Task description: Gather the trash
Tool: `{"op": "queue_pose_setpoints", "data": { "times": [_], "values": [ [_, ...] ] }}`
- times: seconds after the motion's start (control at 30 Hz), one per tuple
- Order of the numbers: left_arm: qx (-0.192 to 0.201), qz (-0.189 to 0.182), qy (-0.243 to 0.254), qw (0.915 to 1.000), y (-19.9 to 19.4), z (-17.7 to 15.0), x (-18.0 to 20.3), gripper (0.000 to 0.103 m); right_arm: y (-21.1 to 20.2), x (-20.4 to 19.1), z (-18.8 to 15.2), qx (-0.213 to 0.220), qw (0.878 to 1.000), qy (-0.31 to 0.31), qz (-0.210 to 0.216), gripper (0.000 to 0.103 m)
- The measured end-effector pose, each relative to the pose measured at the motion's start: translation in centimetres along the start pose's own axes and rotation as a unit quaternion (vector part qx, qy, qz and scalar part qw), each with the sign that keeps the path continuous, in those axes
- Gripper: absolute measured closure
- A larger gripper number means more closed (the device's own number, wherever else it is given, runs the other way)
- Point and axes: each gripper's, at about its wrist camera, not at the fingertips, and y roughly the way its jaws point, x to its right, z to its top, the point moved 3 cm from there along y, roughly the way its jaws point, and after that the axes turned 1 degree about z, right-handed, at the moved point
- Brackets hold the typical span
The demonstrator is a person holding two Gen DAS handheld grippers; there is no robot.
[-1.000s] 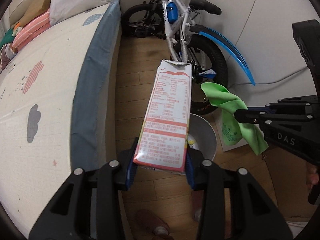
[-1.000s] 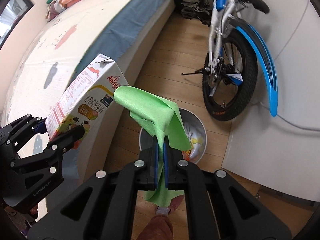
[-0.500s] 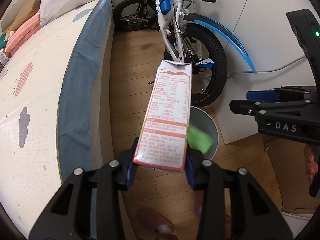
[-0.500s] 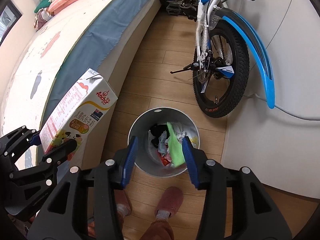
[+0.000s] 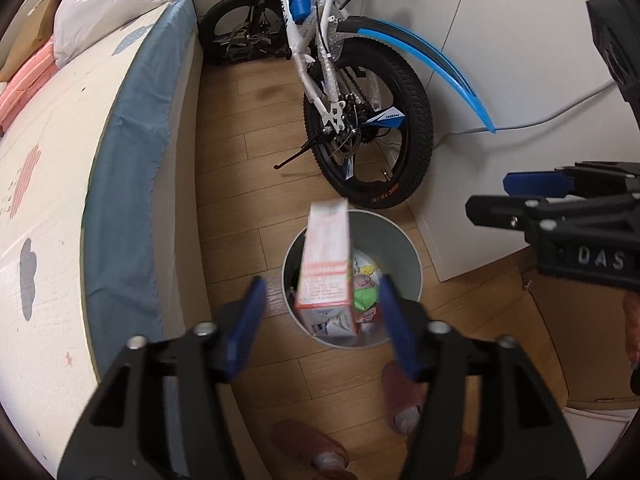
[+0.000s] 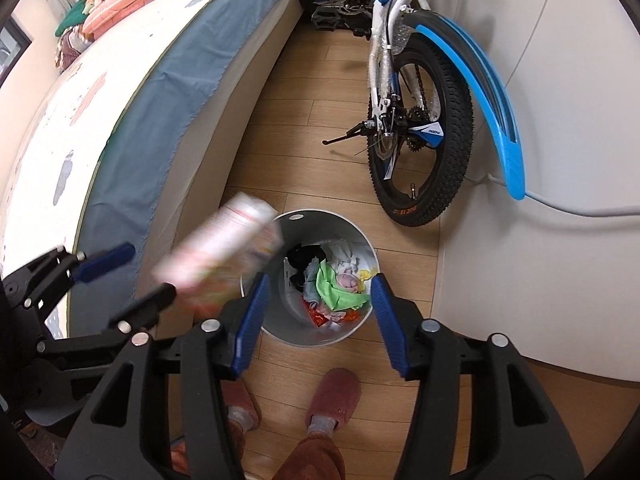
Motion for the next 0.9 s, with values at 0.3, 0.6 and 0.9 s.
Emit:
{"op": "queue_pose_setpoints", "data": {
  "times": [0.3, 0.6, 0.9],
  "values": [
    [-0.004, 0.015, 0.006, 0.9999, -0.1, 0.2, 0.6, 0.034, -0.6, 0.2, -0.6, -0.004, 1.0, 0.0, -0.003, 0.051],
    [-0.012, 0.029, -0.003, 0.9995, -1.8, -0.3, -0.4, 0.034, -2.0, -0.6, -0.6, -0.001, 1.0, -0.009, -0.007, 0.051],
    [0.002, 0.034, -0.03, 0.9989, -6.4, 0.1, -2.4, 0.034, -5.7, -4.0, 0.1, 0.008, 0.999, -0.047, -0.011, 0.051]
  ]
}}
